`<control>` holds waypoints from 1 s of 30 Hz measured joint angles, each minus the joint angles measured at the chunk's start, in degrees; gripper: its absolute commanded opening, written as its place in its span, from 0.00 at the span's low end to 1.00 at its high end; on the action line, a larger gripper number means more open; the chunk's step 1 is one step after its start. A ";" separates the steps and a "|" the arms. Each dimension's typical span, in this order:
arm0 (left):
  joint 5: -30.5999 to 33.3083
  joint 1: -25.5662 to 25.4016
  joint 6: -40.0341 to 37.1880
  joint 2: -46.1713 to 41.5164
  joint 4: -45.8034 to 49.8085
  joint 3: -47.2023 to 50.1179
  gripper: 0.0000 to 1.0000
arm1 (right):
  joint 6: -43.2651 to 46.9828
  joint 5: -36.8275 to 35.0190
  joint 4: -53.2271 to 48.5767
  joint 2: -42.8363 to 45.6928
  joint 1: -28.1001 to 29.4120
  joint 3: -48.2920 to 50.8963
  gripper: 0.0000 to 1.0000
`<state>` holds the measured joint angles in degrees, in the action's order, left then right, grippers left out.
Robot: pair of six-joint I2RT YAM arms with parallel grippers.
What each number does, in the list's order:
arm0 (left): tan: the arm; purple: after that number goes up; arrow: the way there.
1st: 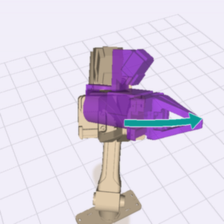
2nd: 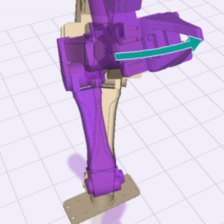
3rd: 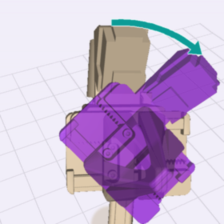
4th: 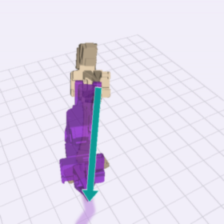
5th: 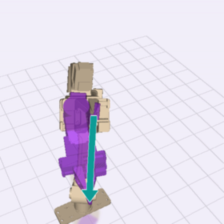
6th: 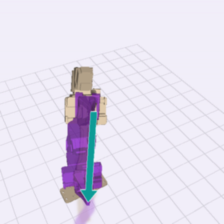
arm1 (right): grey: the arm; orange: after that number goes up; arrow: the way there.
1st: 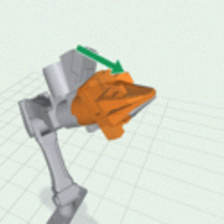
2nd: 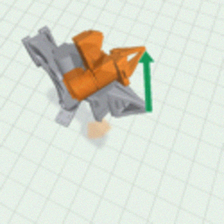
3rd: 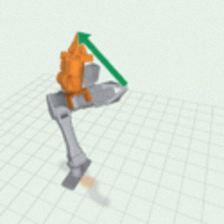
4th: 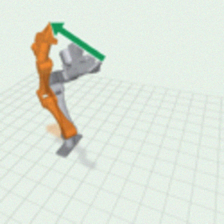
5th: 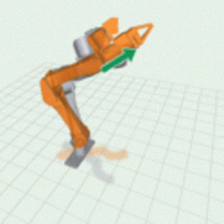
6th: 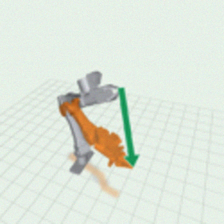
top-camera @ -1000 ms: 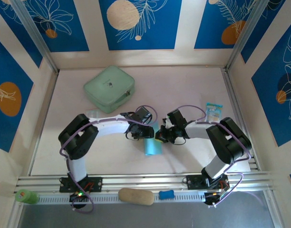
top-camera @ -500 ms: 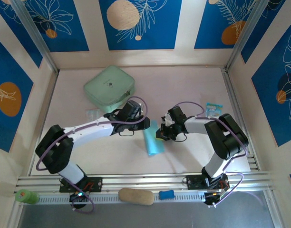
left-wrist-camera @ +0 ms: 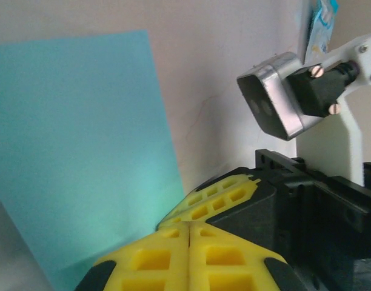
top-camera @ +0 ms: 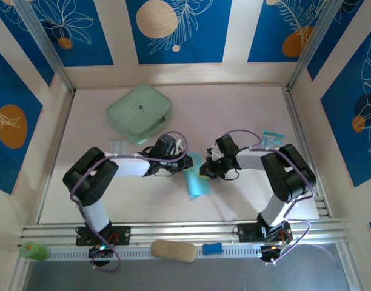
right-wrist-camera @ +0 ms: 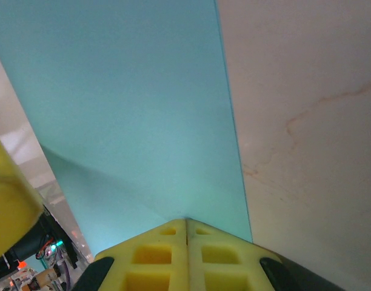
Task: Fold a paper plane with a square sheet of paper (pick it up from the middle)
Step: Hold the paper at the center of the table, then first fold the square sheet of paper in half at the center of the table.
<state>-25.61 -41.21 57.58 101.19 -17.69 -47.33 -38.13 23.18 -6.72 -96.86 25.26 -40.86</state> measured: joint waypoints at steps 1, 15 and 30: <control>-0.13 0.07 0.28 0.04 -0.28 0.26 0.00 | 0.00 0.00 0.00 0.00 0.00 -0.02 0.00; -0.50 1.05 0.44 2.56 -3.96 5.73 0.00 | -0.68 -0.02 0.09 0.00 0.00 0.09 0.00; -1.01 3.80 -2.08 2.56 1.25 0.00 0.00 | -1.31 -0.44 0.70 0.33 0.22 0.48 0.00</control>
<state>-26.61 -37.41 55.51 103.74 -16.45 -47.33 -39.44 22.74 -6.02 -96.53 25.47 -40.38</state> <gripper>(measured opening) 0.041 0.042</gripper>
